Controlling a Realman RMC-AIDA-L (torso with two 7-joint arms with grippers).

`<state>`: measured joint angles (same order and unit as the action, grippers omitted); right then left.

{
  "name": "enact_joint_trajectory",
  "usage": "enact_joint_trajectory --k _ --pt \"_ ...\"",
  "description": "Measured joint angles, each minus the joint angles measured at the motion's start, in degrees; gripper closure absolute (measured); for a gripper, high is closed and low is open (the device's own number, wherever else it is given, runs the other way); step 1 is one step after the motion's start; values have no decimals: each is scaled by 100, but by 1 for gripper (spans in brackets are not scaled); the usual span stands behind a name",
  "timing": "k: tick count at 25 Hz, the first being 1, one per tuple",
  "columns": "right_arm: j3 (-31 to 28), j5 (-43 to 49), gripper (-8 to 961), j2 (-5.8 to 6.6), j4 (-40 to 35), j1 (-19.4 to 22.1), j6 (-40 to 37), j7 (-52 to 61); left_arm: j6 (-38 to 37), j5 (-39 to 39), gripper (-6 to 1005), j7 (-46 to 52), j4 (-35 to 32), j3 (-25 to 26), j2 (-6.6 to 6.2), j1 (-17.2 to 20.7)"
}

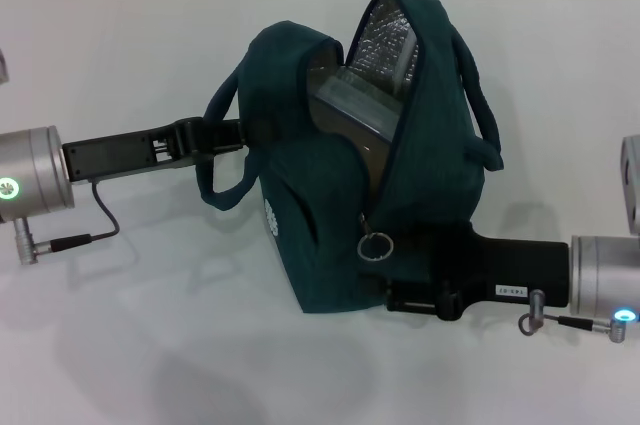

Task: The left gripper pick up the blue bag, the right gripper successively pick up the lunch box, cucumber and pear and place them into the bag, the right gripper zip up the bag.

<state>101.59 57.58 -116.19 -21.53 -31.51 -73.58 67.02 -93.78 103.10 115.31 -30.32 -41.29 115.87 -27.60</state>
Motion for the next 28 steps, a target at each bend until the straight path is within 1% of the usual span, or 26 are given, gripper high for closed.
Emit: enact_joint_trajectory --k 7,15,22,24,28 --pt "139 -8 435 0 -7 -47 33 143 -27 0 932 0 0 -2 9 0" --pt "157 -83 450 0 -74 -56 369 148 -136 -1 932 0 0 -2 17 0" --pt "542 -170 598 0 -335 -112 765 150 -171 -3 932 0 0 -2 25 0" --pt "753 -343 648 0 -375 -151 849 152 -175 -5 932 0 -2 4 25 14" --pt "748 -371 749 0 -377 -131 818 153 -176 -28 932 0 -7 31 -8 56"
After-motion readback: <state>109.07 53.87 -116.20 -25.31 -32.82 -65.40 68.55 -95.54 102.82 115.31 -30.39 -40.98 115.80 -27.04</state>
